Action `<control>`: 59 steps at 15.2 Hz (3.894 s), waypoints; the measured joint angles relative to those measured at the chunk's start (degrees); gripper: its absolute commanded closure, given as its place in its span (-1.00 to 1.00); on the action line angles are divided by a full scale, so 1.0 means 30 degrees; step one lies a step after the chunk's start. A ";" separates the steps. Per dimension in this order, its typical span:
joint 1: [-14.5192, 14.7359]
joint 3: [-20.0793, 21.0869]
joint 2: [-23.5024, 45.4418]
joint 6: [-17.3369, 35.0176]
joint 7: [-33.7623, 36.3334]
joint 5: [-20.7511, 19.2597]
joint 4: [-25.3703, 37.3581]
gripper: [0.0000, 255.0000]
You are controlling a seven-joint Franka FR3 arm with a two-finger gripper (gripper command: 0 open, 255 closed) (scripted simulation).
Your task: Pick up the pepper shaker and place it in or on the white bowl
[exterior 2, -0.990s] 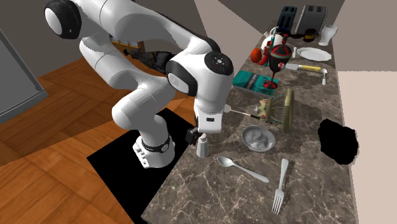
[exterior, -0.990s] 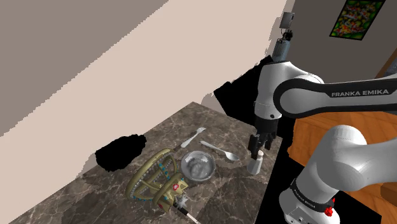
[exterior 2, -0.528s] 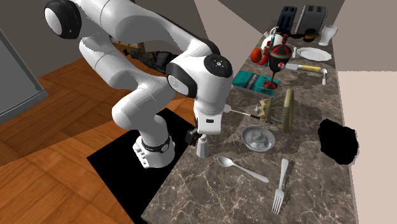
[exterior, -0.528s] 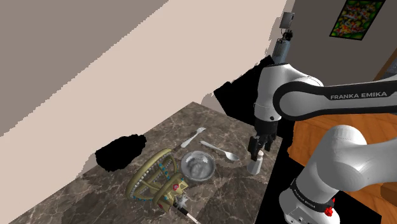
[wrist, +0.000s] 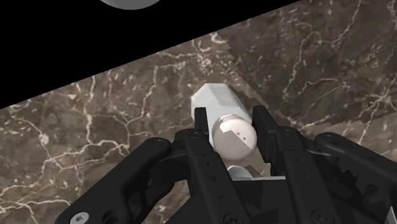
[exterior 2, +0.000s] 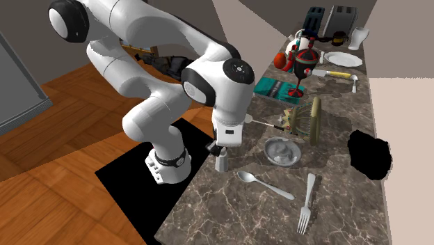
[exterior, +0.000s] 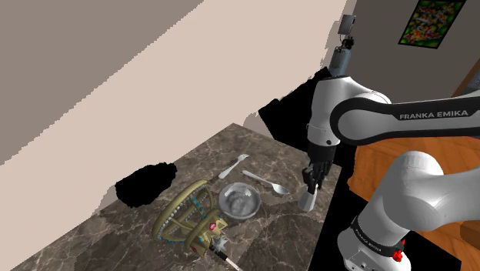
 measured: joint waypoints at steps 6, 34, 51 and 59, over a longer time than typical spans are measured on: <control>-0.0048 -0.0087 -0.0225 -0.0643 0.0064 -0.0116 0.0369 1.00; 0.0053 0.1152 0.3775 -0.4554 0.2313 0.0546 0.8632 1.00; 0.0102 0.4815 1.2606 -0.1992 0.6142 0.0968 1.5706 1.00; 0.0175 0.5119 1.3043 0.0102 0.5936 0.1077 1.4040 1.00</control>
